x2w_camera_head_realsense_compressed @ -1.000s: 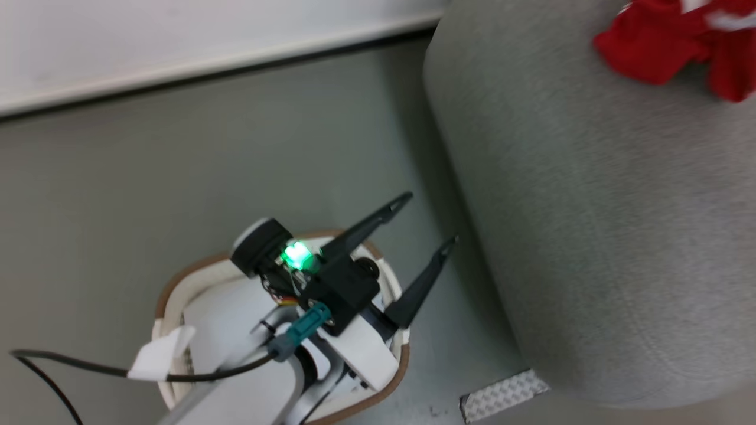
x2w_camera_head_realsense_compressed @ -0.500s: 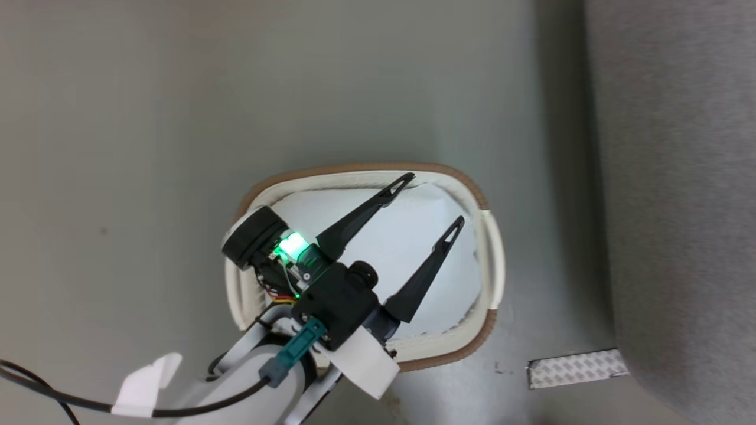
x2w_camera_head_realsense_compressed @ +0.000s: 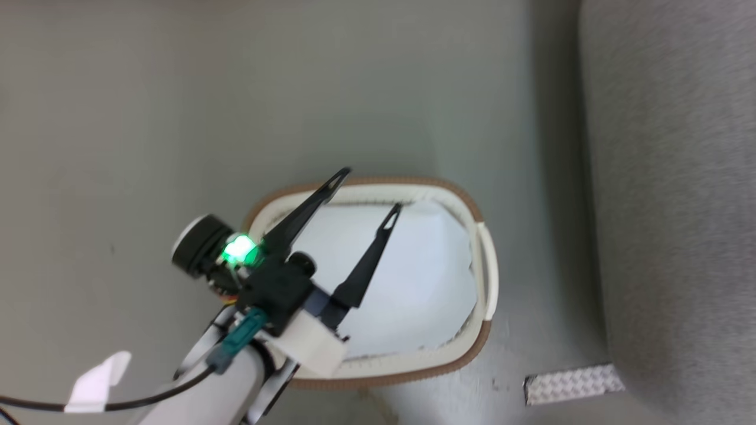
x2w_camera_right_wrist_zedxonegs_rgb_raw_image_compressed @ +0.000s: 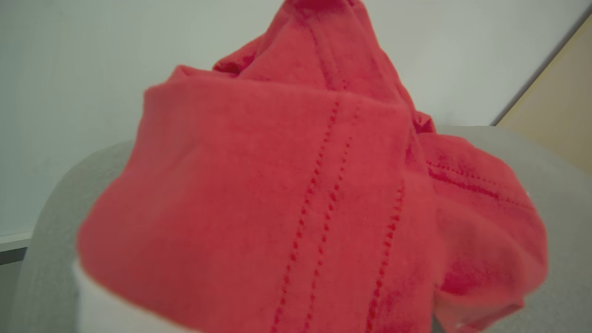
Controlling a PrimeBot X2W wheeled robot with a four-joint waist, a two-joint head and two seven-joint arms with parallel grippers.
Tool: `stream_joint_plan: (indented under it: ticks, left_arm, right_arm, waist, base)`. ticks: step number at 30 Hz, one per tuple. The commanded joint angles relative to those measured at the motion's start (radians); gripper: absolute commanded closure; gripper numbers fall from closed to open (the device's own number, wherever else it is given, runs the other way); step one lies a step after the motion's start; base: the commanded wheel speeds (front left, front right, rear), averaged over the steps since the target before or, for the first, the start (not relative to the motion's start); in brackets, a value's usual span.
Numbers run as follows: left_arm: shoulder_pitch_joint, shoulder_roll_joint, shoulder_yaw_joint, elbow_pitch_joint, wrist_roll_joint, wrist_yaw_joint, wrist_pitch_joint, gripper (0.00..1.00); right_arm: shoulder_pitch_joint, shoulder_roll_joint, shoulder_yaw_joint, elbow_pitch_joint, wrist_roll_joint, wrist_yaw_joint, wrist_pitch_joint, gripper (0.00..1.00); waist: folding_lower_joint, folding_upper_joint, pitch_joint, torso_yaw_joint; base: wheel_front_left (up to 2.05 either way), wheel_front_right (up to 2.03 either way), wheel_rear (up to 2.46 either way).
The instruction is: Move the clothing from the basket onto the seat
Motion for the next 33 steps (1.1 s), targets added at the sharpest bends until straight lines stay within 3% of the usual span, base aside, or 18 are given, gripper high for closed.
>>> stream_joint_plan:
  ticks: [1, 12, 21, 27, 33]
  left_arm:
    - [0.033, 0.009, 0.012, 0.016, -0.027, 0.009, -0.020, 0.00]
    - [0.305, -0.002, 0.088, 0.143, -0.166, 0.091, -0.131, 0.00]
    - [0.488, -0.027, 0.173, 0.173, -0.229, 0.147, -0.159, 0.00]
    - [0.559, -0.058, 0.241, 0.193, -0.201, 0.147, -0.159, 0.00]
    - [0.614, -0.091, 0.333, 0.230, -0.172, 0.122, -0.159, 0.00]
  right_arm:
    - [0.061, 0.003, 0.030, -0.028, 0.009, -0.002, 0.000, 0.00]
    - [0.535, 0.077, 0.158, -0.301, 0.116, -0.002, 0.000, 0.00]
    - [0.824, 0.204, 0.250, -0.606, 0.107, -0.002, 0.031, 0.00]
    - [0.985, 0.266, 0.350, -0.747, 0.133, -0.002, 0.053, 0.00]
    - [1.076, 0.285, 0.451, -0.738, 0.159, -0.002, 0.034, 0.00]
  waist:
    - [-0.0001, 0.0000, -0.087, -0.027]
    - [-0.0001, 0.0000, -0.444, -0.014]
    - [-0.0001, 0.0000, -0.596, 0.043]
    - [-0.0001, 0.0000, -0.674, 0.103]
    - [-0.0001, 0.0000, -0.717, 0.142]
  base:
    - [0.00, 0.00, 0.00]
    - [0.00, 0.00, 0.00]
    - [0.00, 0.00, 0.00]
    - [0.00, 0.00, 0.00]
    - [0.00, 0.00, 0.00]
